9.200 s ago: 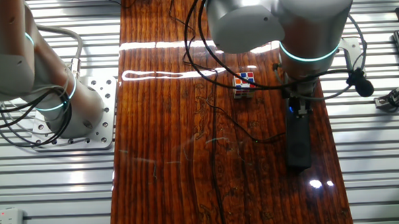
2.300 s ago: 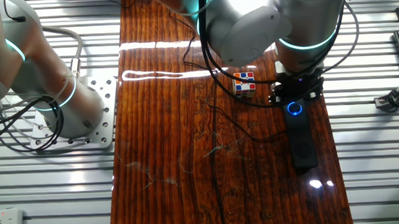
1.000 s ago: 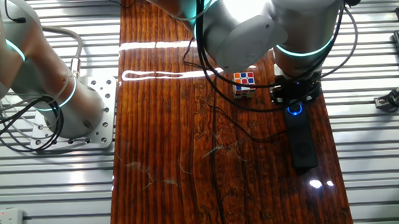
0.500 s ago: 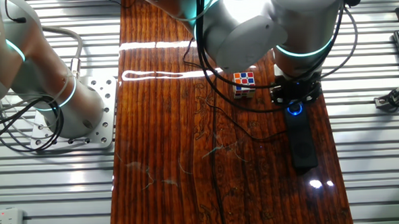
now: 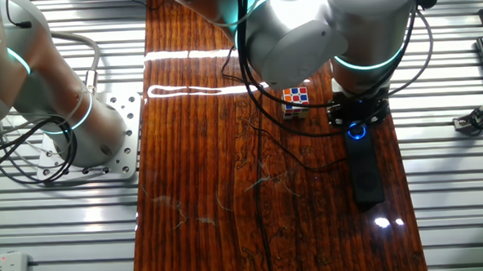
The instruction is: Turn the knob to increase the volume of the speaker
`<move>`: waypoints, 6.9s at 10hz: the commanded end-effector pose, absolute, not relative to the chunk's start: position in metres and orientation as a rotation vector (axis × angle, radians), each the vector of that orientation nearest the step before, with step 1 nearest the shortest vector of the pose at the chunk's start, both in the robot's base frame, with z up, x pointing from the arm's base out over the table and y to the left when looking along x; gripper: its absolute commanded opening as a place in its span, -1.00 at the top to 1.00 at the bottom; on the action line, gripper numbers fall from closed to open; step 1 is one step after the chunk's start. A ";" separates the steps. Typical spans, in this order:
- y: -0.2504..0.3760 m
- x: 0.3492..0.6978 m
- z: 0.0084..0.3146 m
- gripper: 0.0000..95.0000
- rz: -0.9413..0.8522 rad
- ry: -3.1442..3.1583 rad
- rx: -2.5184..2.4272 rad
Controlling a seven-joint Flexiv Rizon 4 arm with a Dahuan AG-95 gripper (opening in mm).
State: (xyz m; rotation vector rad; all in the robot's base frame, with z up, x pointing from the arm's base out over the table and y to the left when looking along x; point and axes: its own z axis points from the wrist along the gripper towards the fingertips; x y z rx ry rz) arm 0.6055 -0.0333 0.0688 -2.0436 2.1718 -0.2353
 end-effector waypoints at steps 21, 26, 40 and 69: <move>-0.033 0.606 0.068 0.60 -0.231 2.174 -2.029; -0.033 0.606 0.068 0.60 -0.231 2.174 -2.029; -0.033 0.609 0.069 1.00 -0.182 2.534 -1.439; -0.035 0.610 0.071 1.00 -0.019 2.828 -0.550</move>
